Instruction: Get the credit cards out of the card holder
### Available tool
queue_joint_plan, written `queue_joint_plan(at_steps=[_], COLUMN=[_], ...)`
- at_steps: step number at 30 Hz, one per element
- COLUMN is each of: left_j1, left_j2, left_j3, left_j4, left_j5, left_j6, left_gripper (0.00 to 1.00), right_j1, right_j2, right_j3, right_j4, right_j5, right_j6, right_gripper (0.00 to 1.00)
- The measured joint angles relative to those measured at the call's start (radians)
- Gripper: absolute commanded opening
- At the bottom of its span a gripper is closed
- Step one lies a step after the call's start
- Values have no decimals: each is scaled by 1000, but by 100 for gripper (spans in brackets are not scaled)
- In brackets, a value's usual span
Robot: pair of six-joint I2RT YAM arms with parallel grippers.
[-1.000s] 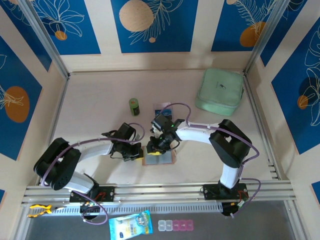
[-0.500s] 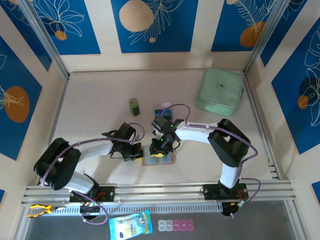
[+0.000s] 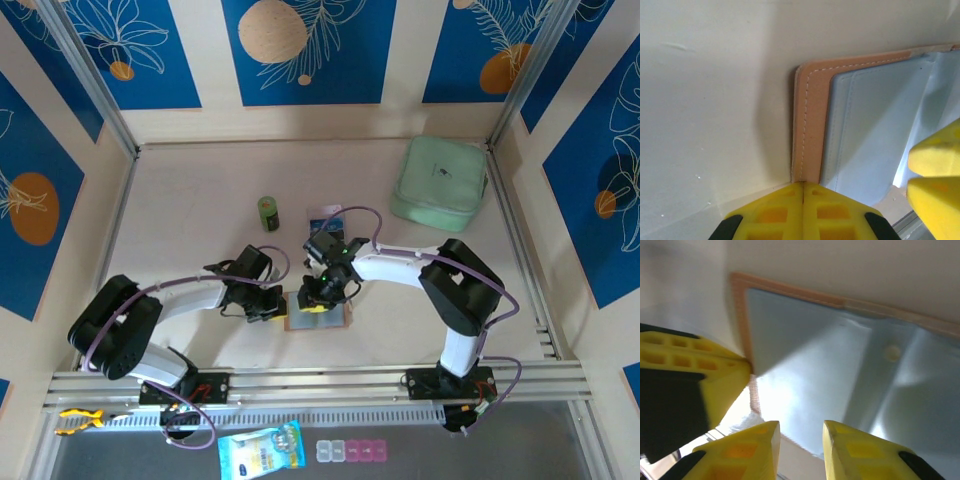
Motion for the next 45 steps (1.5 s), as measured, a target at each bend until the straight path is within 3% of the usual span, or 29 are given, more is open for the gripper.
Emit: queue_joint_plan(at_steps=[6, 14, 26, 36, 45], left_j1=[0, 0, 0, 0, 0], left_j2=[2, 2, 8, 8, 8], left_j3=[2, 3, 13, 17, 17], left_j4=[-3, -8, -23, -34, -36], left_j5=[0, 0, 0, 0, 0], left_j6=[0, 1, 19, 19, 19], left_gripper=[1, 1, 1, 1, 1], right_j1=[8, 10, -19, -13, 26], right_j2=[26, 52, 17, -24, 73], right_j3=[14, 23, -16, -24, 60], right_j4=[23, -24, -50, 8, 7], right_j5=[-48, -6, 23, -26, -48], right_j6=[0, -2, -18, -10, -9], right_gripper=[30, 30, 29, 28, 29])
